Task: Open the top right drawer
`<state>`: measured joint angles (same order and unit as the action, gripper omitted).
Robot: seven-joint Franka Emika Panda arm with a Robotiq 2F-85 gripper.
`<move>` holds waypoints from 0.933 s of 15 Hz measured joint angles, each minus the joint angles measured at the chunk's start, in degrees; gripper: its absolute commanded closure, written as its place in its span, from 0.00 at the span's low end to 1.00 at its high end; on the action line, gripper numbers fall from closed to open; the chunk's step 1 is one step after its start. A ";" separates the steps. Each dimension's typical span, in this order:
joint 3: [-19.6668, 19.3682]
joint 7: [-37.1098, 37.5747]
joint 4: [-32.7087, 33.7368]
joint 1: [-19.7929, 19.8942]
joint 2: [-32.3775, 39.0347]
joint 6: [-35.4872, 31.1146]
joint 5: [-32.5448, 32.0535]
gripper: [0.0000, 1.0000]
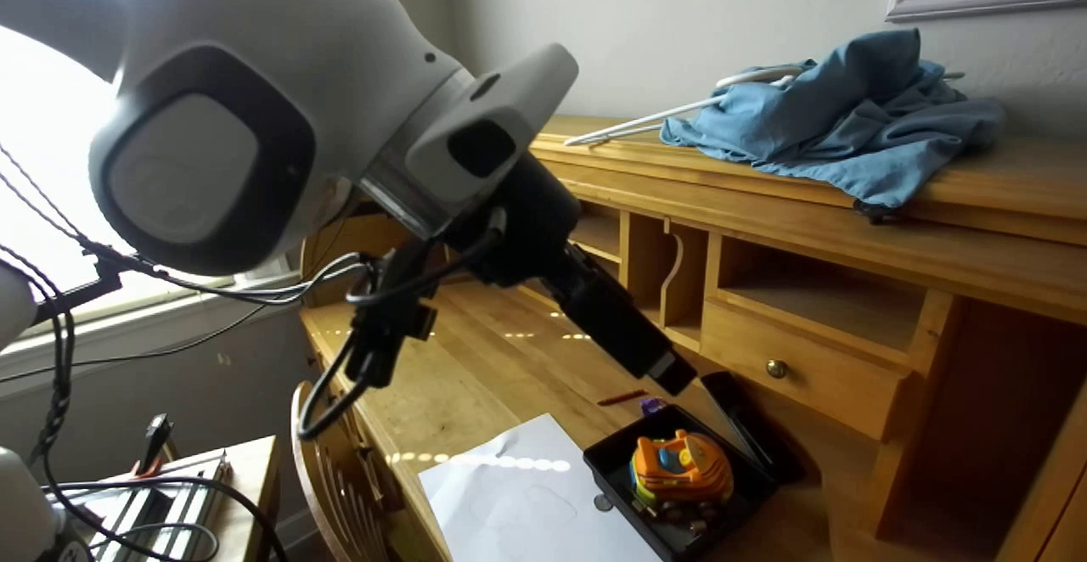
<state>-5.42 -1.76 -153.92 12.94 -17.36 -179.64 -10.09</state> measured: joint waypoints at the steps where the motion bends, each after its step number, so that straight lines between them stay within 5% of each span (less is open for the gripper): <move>1: 1.77 0.23 0.33 1.51 2.29 -2.67 -0.22 0.00; 6: 12.42 0.36 3.92 10.36 10.47 -5.99 -0.37 0.00; 14: 10.90 0.97 4.74 12.63 11.91 -11.66 0.43 0.00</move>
<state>5.47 -0.79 -149.18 25.57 -5.44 -191.30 -9.66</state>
